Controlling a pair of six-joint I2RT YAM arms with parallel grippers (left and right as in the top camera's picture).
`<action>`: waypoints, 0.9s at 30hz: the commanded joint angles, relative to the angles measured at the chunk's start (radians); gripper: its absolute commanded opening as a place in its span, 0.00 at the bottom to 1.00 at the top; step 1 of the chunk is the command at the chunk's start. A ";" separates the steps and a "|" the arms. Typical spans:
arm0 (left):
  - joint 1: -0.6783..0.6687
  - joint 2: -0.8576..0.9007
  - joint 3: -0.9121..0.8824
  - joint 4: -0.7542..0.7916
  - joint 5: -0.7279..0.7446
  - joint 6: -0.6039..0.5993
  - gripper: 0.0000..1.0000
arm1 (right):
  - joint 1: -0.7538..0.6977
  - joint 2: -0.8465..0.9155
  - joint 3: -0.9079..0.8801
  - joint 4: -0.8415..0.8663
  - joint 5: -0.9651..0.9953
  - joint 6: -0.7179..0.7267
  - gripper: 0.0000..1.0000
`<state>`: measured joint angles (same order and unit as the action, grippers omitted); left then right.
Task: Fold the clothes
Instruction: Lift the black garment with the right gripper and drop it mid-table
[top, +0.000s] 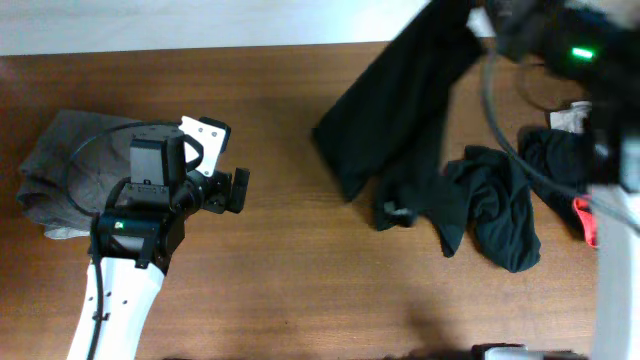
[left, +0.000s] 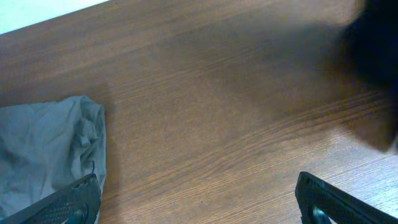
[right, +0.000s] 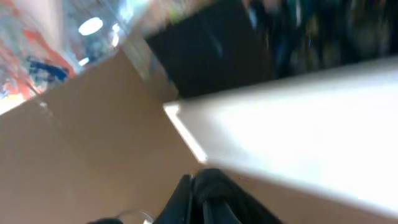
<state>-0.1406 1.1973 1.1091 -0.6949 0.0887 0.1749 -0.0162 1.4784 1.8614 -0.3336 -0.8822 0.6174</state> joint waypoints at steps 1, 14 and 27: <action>0.000 0.002 0.022 0.002 -0.007 -0.002 1.00 | 0.101 0.085 0.005 -0.058 0.063 -0.058 0.04; 0.000 0.002 0.022 -0.002 -0.007 -0.002 1.00 | 0.170 0.167 0.005 -0.656 0.705 -0.236 0.63; 0.000 0.001 0.022 0.005 -0.007 -0.002 1.00 | 0.008 0.230 -0.279 -1.014 0.988 -0.213 0.52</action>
<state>-0.1406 1.1973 1.1095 -0.6922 0.0856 0.1745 0.0227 1.6772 1.7069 -1.4025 0.0406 0.3859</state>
